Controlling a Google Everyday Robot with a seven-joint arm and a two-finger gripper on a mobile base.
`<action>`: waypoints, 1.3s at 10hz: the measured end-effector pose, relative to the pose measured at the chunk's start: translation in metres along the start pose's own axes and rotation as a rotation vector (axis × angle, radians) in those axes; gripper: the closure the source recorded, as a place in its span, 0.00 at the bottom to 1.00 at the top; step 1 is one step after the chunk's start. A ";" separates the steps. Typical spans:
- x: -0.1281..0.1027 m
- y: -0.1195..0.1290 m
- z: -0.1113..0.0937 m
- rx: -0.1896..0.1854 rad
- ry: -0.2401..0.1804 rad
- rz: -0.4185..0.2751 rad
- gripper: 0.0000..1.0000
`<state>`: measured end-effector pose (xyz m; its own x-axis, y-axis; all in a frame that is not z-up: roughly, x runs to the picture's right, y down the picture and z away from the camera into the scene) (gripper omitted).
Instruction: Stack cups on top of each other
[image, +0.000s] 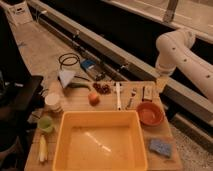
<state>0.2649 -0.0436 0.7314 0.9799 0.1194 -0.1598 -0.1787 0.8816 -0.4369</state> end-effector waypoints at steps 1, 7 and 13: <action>-0.031 0.004 -0.004 0.005 -0.017 -0.055 0.20; -0.136 0.041 -0.034 0.023 -0.108 -0.287 0.20; -0.135 0.041 -0.034 0.023 -0.107 -0.285 0.20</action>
<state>0.1222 -0.0389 0.7050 0.9943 -0.0879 0.0608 0.1056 0.8963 -0.4306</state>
